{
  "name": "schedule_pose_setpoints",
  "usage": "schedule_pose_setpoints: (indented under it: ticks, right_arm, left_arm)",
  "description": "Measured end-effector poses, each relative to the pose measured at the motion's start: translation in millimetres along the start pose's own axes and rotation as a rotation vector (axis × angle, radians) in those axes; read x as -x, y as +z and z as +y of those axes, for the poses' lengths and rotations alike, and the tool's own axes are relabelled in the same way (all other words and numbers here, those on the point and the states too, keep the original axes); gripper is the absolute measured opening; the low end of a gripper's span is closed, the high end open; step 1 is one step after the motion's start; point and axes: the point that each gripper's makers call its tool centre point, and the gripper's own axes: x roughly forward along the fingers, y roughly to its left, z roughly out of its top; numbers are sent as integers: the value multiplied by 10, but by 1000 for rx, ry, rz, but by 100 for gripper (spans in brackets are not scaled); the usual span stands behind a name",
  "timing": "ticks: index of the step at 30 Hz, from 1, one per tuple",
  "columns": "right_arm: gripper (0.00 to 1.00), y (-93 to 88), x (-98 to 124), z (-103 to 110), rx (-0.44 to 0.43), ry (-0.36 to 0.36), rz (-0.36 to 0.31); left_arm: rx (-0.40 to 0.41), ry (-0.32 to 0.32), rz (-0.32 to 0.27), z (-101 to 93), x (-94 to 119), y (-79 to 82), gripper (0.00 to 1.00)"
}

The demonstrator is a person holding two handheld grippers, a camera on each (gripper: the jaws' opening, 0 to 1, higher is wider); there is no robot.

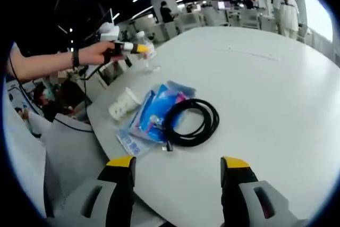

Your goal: Arrange the tabletop items into an orderly group along one side of the table until the central work area is clear of visible clutter.

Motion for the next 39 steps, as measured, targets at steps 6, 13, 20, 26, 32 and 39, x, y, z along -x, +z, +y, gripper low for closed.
schedule_pose_setpoints:
  ticks: [6, 13, 20, 26, 32, 39]
  right_arm:
    - [66, 21, -18, 15, 6, 8, -5]
    - [66, 54, -25, 18, 11, 15, -17]
    - [66, 56, -32, 30, 23, 23, -21]
    - [66, 46, -29, 53, 22, 30, -28]
    - [66, 5, -9, 69, 20, 35, -31]
    - [65, -31, 18, 65, 12, 34, -36]
  left_arm:
    - [-30, 0, 6, -34, 170, -56, 40]
    - [-23, -4, 5, -65, 374, -166, 40]
    - [-18, 3, 4, -62, 553, -263, 39]
    - [5, -15, 14, -144, 677, -432, 39]
    - [14, -39, 41, -255, 805, -664, 39]
    - [99, -110, 46, -464, 941, -875, 41]
